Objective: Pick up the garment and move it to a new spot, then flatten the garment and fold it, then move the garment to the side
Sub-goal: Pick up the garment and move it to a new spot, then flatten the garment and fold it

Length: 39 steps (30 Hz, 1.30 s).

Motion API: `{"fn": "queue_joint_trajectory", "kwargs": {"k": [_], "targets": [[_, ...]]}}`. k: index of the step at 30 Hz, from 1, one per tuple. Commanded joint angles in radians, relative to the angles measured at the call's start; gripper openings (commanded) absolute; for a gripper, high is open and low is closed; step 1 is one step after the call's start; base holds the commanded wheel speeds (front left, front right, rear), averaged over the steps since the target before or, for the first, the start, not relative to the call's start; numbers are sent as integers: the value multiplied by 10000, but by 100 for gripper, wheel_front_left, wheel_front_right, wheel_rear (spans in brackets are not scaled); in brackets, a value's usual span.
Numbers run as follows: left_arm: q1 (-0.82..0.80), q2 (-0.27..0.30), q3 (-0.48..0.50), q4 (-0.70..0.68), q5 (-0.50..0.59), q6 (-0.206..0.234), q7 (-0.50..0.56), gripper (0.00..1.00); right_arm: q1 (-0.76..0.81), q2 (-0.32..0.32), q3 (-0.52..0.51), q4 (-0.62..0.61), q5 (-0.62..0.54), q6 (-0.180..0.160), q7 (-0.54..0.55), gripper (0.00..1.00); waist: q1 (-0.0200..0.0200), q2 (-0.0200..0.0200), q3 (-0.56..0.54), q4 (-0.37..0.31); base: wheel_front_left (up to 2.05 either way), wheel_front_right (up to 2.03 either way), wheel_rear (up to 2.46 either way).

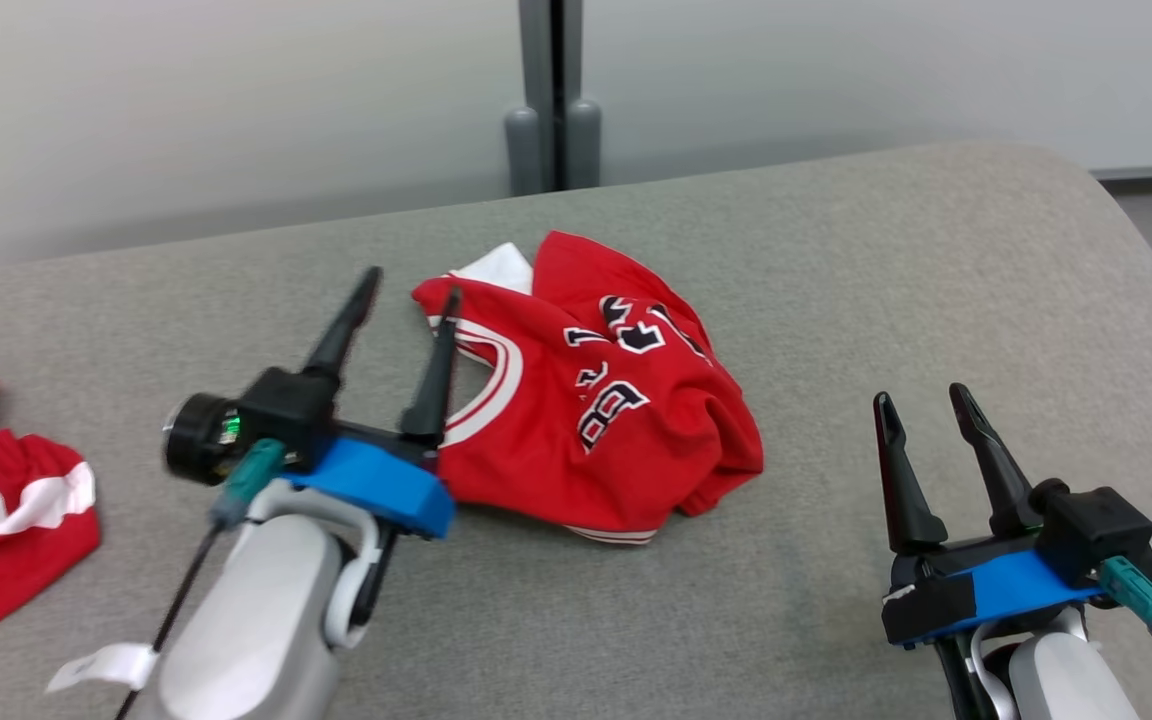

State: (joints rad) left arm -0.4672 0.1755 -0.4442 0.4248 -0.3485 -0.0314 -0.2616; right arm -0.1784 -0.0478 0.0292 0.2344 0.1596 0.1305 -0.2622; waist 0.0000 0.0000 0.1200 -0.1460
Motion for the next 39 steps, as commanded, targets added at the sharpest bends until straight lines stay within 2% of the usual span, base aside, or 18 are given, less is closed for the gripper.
{"fn": "queue_joint_trajectory", "kwargs": {"k": [1,7,13,23,39], "targets": [[216,145,264,-273,22,111,-38,100,96,-46,10,-24,-56,5,-41,100,0,0,-42,107,0,0,0],[1344,549,1402,-1348,155,486,-37,100,242,-46,-8,-27,-173,5,-39,100,0,0,-293,616,0,0,0],[2623,555,2292,-2043,291,659,-37,100,384,-47,-7,56,-261,5,-41,100,0,0,-624,939,0,0,0],[4143,190,3008,-2438,656,534,-39,100,713,-47,-130,132,-376,5,-41,100,0,0,-1123,1203,0,0,0],[4851,-205,3900,-2605,1145,303,-39,100,1017,-47,-250,68,-415,5,11,100,0,0,-1190,1215,0,0,0]]}}
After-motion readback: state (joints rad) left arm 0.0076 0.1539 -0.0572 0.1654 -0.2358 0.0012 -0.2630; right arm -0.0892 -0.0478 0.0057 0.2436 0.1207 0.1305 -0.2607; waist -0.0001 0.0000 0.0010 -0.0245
